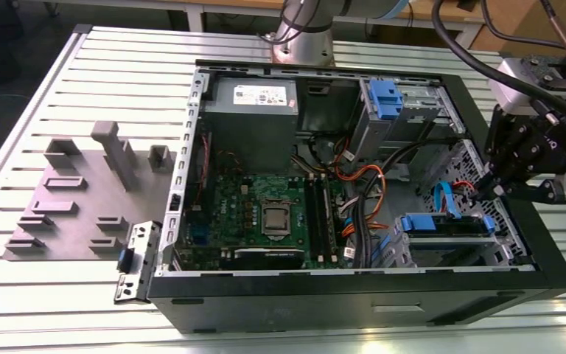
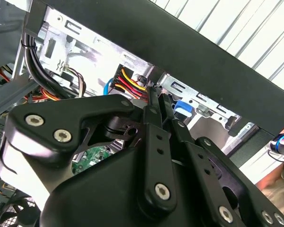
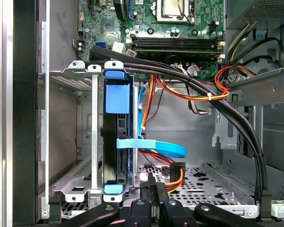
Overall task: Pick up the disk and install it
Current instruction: 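Insert the second disk wire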
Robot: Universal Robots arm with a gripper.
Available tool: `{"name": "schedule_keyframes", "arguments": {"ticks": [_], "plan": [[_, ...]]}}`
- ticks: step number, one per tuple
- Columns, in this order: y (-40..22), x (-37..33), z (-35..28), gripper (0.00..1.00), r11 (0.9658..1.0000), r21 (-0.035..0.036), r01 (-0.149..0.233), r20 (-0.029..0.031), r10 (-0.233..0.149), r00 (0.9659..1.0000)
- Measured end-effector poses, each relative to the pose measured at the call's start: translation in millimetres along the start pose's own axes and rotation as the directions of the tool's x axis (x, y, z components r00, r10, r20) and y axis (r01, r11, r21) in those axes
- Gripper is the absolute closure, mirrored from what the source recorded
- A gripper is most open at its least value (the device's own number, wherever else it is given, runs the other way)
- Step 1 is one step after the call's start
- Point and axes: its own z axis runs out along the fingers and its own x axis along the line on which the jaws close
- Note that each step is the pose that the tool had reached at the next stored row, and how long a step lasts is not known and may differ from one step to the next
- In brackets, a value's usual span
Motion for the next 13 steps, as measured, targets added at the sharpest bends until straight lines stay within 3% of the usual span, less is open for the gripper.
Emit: {"name": "schedule_keyframes", "arguments": {"ticks": [5, 13], "plan": [[6.2, 0.1, -0.1, 0.84, 1.0000, 0.0085, 0.000, -0.0001, 0.000, 1.0000], [10.5, 1.9, -0.1, 0.84, 0.9999, 0.0101, 0.000, -0.0003, 0.000, 1.0000]]}}
